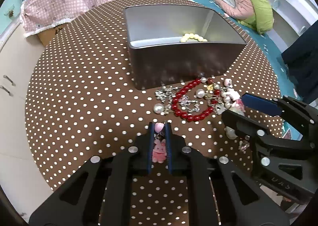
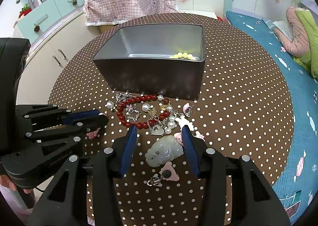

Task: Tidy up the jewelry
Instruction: 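Grasp a pink bunny charm with the left gripper while the right gripper grasps a pearl chain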

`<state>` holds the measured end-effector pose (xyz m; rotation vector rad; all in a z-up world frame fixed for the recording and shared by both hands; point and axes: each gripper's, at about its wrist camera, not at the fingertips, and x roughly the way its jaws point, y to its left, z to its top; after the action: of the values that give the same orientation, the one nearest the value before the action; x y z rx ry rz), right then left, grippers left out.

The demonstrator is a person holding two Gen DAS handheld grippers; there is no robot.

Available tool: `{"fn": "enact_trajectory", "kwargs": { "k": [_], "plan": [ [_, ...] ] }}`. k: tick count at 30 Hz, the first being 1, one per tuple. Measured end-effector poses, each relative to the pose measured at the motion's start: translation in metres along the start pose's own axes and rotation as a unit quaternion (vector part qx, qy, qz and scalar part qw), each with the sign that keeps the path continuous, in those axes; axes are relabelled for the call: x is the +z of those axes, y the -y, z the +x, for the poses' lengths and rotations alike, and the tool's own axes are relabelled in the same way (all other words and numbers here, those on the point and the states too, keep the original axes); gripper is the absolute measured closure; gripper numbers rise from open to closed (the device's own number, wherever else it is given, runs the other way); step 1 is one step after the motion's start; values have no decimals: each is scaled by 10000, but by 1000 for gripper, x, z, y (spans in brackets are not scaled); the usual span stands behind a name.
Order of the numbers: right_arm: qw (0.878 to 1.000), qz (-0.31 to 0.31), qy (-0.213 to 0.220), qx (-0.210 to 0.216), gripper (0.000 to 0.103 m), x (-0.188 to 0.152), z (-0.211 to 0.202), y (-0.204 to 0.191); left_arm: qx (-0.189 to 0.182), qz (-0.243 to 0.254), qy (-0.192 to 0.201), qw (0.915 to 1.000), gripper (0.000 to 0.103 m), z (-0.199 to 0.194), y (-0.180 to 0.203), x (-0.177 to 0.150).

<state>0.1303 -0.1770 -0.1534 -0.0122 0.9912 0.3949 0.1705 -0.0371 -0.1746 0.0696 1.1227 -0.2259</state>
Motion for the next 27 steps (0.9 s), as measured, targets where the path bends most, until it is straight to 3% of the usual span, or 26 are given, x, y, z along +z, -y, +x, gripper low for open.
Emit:
{"fn": "enact_trajectory", "kwargs": {
  "k": [6,12,19,27],
  "plan": [
    [9999,-48,21,114,58,4,1,-4,-101,-256,60,9996,92,-5,-20,0],
    [9977,-412,213,501,60,14,0,-25,-254,-567,264,9977,92,-21,-40,-3],
    [9922,-851,198,891,77,23,12,-53,-485,-873,450,9940,92,-34,-63,-12],
    [9916,-1122,-88,632,82,28,41,-69,-742,-1076,521,9900,92,-42,-81,-30]
  ]
}}
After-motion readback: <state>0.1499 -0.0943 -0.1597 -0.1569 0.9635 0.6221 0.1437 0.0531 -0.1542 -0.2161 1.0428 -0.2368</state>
